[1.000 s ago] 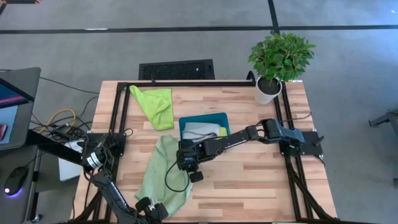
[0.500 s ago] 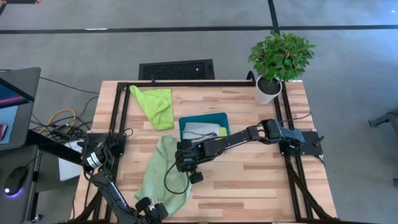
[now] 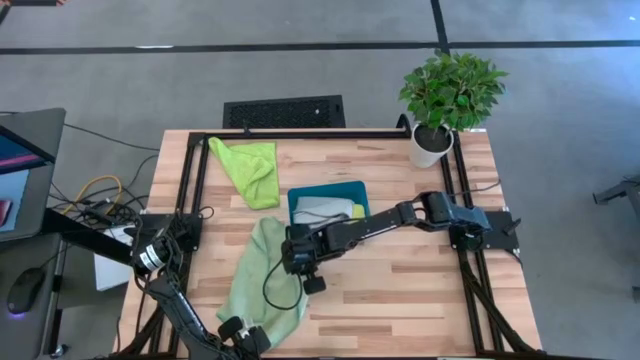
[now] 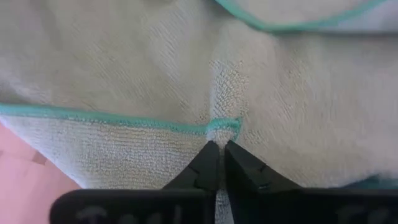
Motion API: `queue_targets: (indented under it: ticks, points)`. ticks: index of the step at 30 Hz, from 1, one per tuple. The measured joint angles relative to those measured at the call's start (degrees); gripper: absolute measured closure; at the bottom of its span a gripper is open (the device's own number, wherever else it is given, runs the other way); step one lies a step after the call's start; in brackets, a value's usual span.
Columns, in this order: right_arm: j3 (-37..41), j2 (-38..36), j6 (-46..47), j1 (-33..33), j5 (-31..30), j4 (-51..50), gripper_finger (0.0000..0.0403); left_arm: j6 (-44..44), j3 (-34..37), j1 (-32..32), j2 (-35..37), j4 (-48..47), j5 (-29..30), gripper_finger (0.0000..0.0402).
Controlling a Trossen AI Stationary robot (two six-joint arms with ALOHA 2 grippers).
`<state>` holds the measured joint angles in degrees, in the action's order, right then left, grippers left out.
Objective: Fold microfiber towels
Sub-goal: Fold the light green microfiber towel
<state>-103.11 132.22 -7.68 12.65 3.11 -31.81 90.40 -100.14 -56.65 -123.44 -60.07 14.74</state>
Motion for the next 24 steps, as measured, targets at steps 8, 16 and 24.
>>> queue_targets:
  ticks: [8,16,24]
  points:
    - [0.0,0.09,-1.7,-0.03,-0.02,0.03,0.0331,-0.1,0.0,0.03,0.0,0.0,0.0,0.0401]
    - [0.0,0.11,-3.74,0.51,-0.09,-0.9,0.0312,-0.12,0.0,0.03,0.0,0.0,0.0,0.0401]
    - [0.0,0.13,-4.35,0.56,-0.08,-1.2,0.0298,-0.1,0.0,0.05,0.0,0.0,0.0,0.0401]
